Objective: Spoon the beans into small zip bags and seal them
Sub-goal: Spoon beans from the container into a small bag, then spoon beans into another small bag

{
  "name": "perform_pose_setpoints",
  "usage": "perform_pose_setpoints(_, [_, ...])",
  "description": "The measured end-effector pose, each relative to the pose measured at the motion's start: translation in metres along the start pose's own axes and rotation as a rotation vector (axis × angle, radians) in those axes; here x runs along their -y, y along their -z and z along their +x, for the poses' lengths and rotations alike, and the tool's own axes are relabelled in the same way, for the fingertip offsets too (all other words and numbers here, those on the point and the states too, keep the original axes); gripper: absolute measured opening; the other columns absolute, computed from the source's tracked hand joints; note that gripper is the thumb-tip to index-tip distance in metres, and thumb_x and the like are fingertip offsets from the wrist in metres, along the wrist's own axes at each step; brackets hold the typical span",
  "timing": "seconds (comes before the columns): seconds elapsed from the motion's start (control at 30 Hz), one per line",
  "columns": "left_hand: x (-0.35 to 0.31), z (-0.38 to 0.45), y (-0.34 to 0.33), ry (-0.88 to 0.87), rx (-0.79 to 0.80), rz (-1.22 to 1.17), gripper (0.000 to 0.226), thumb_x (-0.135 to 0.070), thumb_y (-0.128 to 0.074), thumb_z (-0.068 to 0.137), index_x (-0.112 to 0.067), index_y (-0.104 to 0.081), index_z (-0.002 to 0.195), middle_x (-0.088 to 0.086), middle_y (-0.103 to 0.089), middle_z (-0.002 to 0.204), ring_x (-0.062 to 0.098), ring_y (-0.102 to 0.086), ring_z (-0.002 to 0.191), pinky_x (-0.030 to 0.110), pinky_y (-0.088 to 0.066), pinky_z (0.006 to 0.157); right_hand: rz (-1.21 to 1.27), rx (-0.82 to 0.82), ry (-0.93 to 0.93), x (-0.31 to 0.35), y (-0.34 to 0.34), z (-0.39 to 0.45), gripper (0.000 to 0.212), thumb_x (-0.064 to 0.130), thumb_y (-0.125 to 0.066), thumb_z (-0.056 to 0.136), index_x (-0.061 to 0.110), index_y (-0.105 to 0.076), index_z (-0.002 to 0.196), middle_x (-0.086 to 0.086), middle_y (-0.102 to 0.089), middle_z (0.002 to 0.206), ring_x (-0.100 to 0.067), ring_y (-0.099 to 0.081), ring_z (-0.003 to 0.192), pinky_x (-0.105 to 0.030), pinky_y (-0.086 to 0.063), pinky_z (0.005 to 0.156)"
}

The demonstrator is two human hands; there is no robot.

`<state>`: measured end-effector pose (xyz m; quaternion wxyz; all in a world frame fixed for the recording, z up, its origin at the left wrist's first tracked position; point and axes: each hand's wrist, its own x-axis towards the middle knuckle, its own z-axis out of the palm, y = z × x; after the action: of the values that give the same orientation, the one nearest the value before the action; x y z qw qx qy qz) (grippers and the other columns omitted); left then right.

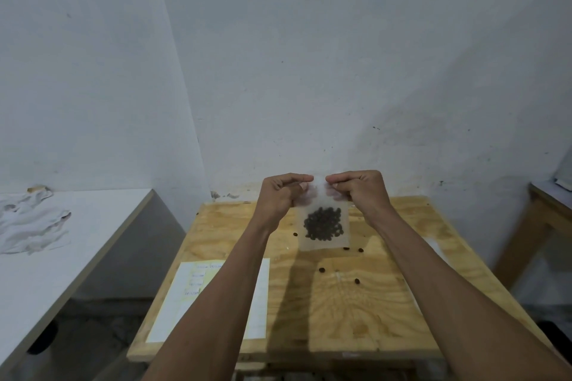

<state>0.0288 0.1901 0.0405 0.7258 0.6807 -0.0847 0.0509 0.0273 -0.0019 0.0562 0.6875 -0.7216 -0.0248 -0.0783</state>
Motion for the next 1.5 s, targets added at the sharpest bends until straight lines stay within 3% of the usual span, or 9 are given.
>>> perform_pose_setpoints(0.2, [-0.002, -0.010, -0.008, 0.026, -0.117, -0.101, 0.010, -0.001, -0.076, 0.085, 0.000, -0.077, 0.096, 0.017, -0.077, 0.088, 0.024, -0.074, 0.074, 0.036, -0.062, 0.066, -0.018, -0.021, 0.035, 0.000, 0.003, -0.004, 0.022, -0.001, -0.070, 0.088, 0.017, -0.080, 0.095, -0.009, -0.079, 0.092, -0.020, -0.075, 0.078, -0.029, -0.061, 0.069])
perform_pose_setpoints(0.5, [0.010, -0.026, -0.023, -0.018, -0.153, 0.002, 0.010, 0.000, -0.073, 0.088, -0.006, -0.080, 0.092, 0.008, -0.077, 0.084, 0.016, -0.071, 0.074, 0.029, -0.058, 0.068, -0.221, -0.110, 0.069, -0.014, -0.004, -0.014, 0.023, 0.010, -0.083, 0.080, 0.025, -0.067, 0.088, 0.000, -0.065, 0.116, -0.018, -0.065, 0.096, -0.027, -0.051, 0.071])
perform_pose_setpoints(0.6, [0.018, -0.028, -0.022, -0.008, -0.193, 0.024, 0.016, 0.001, -0.067, 0.092, -0.009, -0.080, 0.091, 0.003, -0.077, 0.083, 0.011, -0.069, 0.073, 0.031, -0.059, 0.070, -0.206, -0.141, 0.061, -0.022, -0.008, -0.025, 0.029, 0.015, -0.081, 0.084, 0.028, -0.067, 0.106, 0.002, -0.065, 0.111, -0.019, -0.065, 0.093, -0.030, -0.056, 0.071])
perform_pose_setpoints(0.7, [0.027, -0.031, -0.014, 0.027, -0.242, 0.016, 0.019, 0.001, -0.066, 0.093, -0.012, -0.079, 0.087, 0.003, -0.075, 0.082, 0.013, -0.066, 0.075, 0.030, -0.056, 0.071, -0.090, -0.054, -0.005, -0.034, -0.005, -0.035, 0.036, 0.014, -0.079, 0.087, 0.032, -0.069, 0.117, -0.002, -0.071, 0.082, -0.022, -0.070, 0.075, -0.044, -0.061, 0.073])
perform_pose_setpoints(0.8, [0.043, -0.037, -0.007, 0.084, -0.245, 0.060, 0.015, -0.001, -0.067, 0.094, -0.010, -0.078, 0.088, 0.003, -0.073, 0.083, 0.014, -0.065, 0.076, 0.027, -0.052, 0.069, -0.097, 0.024, -0.024, -0.047, -0.001, -0.044, 0.030, 0.006, -0.076, 0.086, 0.029, -0.075, 0.106, -0.012, -0.073, 0.091, -0.027, -0.073, 0.080, -0.043, -0.063, 0.070])
perform_pose_setpoints(0.93, [0.077, -0.055, -0.006, 0.213, -0.234, 0.156, 0.013, 0.003, -0.066, 0.091, -0.005, -0.076, 0.091, 0.013, -0.072, 0.091, 0.020, -0.065, 0.078, 0.031, -0.055, 0.070, -0.251, 0.061, -0.048, -0.069, -0.006, -0.057, 0.023, 0.001, -0.078, 0.081, 0.021, -0.076, 0.093, 0.000, -0.071, 0.087, -0.017, -0.066, 0.082, -0.020, -0.051, 0.063])
perform_pose_setpoints(1.17, [0.098, -0.079, 0.000, 0.222, -0.102, 0.553, 0.025, -0.003, -0.076, 0.084, -0.009, -0.070, 0.108, 0.008, -0.066, 0.097, 0.011, -0.057, 0.071, 0.007, -0.042, 0.055, -0.512, 0.052, -0.137, -0.108, -0.015, -0.073, 0.019, 0.004, -0.078, 0.082, 0.023, -0.078, 0.088, -0.002, -0.072, 0.098, -0.022, -0.067, 0.096, -0.029, -0.052, 0.079])
perform_pose_setpoints(1.33, [0.097, -0.075, -0.007, 0.120, -0.081, 0.886, 0.035, -0.020, -0.080, 0.083, -0.015, -0.070, 0.116, 0.009, -0.061, 0.129, 0.025, -0.054, 0.119, 0.032, -0.049, 0.092, -0.795, 0.043, -0.066, -0.108, -0.017, -0.075, 0.018, 0.020, -0.081, 0.081, 0.034, -0.075, 0.092, 0.002, -0.067, 0.118, -0.021, -0.058, 0.114, -0.031, -0.050, 0.084])
perform_pose_setpoints(1.5, [0.080, -0.063, -0.042, -0.041, -0.136, 0.897, 0.024, -0.023, -0.075, 0.087, -0.017, -0.074, 0.111, 0.009, -0.062, 0.126, 0.028, -0.049, 0.124, 0.039, -0.046, 0.099, -0.696, -0.097, -0.048, -0.093, 0.012, -0.061, 0.012, 0.022, -0.081, 0.083, 0.029, -0.076, 0.091, 0.005, -0.071, 0.104, -0.018, -0.067, 0.093, -0.032, -0.055, 0.074])
